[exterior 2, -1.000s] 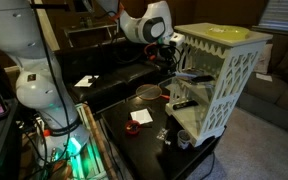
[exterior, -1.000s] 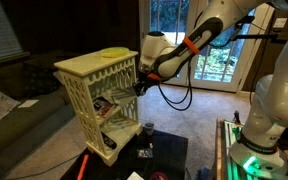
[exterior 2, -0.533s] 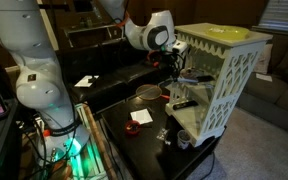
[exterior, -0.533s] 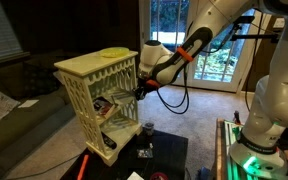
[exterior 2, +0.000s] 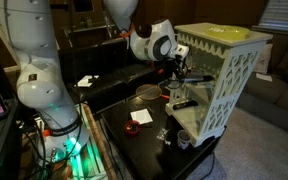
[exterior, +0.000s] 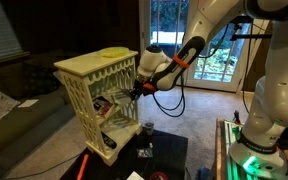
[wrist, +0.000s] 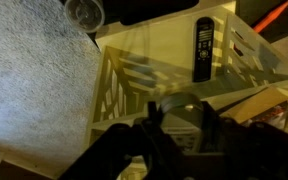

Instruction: Pick up the remote on top of the rack and put it on the top shelf

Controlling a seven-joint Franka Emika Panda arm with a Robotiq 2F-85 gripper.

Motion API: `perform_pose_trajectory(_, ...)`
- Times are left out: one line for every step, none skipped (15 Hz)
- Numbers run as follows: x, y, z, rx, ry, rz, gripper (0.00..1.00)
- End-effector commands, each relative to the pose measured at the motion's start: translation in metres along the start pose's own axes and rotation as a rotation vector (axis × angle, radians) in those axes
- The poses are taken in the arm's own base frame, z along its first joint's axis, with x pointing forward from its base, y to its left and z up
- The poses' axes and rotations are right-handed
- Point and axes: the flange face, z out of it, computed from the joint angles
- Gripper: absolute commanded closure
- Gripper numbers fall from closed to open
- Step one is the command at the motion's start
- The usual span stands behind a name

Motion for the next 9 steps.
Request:
perform_pose_trajectory(0.015,-0.009,0.046,0.036,0.079,-0.008,0.80)
perform_pose_trajectory(0.020,-0.009,0.057,0.043,0.098,-0.012,0.80)
perform_pose_trajectory(0.028,-0.010,0.067,0.038,0.117,-0.012,0.80)
perform_pose_trajectory(0.036,-0.012,0.076,0.031,0.131,-0.015,0.80)
perform_pose_trajectory(0.041,-0.014,0.084,0.028,0.140,-0.017,0.80)
perform_pose_trajectory(0.048,-0.016,0.090,0.014,0.151,-0.024,0.80)
perform_pose_trajectory(0.053,-0.018,0.097,0.001,0.152,-0.030,0.80)
perform_pose_trajectory(0.058,-0.020,0.102,-0.008,0.160,-0.037,0.80)
perform_pose_trajectory(0.062,-0.022,0.107,-0.021,0.161,-0.044,0.80)
